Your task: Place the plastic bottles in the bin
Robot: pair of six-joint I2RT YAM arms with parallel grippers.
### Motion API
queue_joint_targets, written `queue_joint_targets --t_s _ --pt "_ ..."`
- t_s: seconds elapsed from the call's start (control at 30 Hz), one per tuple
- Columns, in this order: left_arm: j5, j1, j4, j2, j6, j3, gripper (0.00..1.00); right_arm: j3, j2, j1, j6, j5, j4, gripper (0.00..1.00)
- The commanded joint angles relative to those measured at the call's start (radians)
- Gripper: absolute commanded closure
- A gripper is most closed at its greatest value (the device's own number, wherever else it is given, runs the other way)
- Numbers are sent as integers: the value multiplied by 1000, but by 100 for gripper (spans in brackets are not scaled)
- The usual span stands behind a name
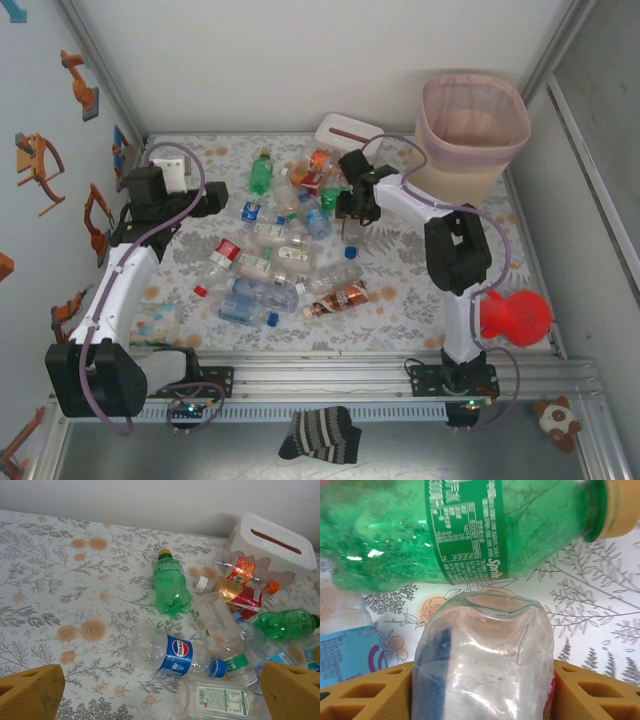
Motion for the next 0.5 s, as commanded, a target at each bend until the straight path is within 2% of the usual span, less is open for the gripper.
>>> queue_joint_targets --t_s 0.0,0.3,0.47 --pt "7 -7 -9 -6 4 -1 0 -10 -83 1 -22 56 -38 38" --pt "8 -7 -10 -8 4 0 0 44 -216 -19 -73 103 -86 39" --pt "5 -7 -10 -8 5 -1 0 128 -262 -57 -116 112 -120 39"
